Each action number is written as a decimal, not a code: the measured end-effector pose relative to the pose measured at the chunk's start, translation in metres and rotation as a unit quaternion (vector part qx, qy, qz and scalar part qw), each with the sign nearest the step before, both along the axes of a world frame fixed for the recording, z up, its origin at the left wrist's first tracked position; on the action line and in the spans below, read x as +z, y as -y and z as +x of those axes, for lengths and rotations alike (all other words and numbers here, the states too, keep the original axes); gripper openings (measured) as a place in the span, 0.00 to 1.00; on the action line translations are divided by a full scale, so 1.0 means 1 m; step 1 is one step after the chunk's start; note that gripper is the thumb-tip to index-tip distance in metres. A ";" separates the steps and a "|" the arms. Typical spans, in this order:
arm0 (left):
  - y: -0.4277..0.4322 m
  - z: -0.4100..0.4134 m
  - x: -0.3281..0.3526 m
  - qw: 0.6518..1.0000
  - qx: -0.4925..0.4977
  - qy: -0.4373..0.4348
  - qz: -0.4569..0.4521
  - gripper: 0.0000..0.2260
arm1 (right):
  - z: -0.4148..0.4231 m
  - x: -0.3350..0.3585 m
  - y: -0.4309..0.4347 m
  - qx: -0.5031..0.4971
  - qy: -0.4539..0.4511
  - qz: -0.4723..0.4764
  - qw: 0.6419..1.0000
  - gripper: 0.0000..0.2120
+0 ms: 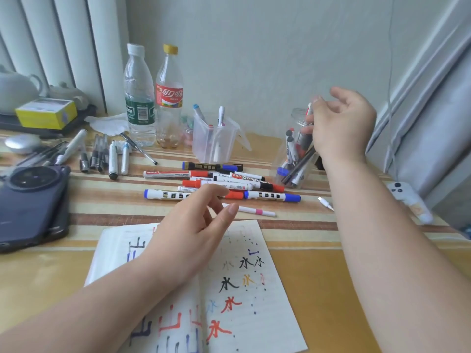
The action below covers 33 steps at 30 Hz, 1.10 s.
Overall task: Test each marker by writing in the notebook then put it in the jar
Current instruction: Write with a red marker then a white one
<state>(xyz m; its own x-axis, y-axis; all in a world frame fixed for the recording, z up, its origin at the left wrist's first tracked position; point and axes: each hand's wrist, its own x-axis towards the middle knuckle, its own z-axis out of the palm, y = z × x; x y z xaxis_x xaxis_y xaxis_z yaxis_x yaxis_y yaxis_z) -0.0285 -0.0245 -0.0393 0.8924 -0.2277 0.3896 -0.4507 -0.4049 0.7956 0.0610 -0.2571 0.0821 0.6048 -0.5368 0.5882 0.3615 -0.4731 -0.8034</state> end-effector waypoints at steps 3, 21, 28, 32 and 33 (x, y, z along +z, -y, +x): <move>0.001 0.001 -0.001 1.000 0.009 -0.001 0.009 0.10 | -0.016 -0.006 -0.003 0.000 0.020 -0.012 1.000 0.12; -0.014 0.001 0.013 0.988 0.076 0.037 0.125 0.07 | -0.063 -0.106 -0.032 0.142 -0.356 -0.412 0.827 0.11; -0.038 0.015 0.017 0.874 0.084 -0.110 0.465 0.29 | -0.066 -0.104 -0.030 0.132 -0.379 -0.433 0.807 0.14; -0.033 0.026 0.016 0.842 0.080 -0.105 0.523 0.40 | -0.074 -0.102 -0.031 0.114 -0.354 -0.424 0.826 0.08; -0.031 0.028 0.015 0.840 0.073 -0.105 0.528 0.41 | -0.076 -0.101 -0.033 0.116 -0.346 -0.418 0.832 0.07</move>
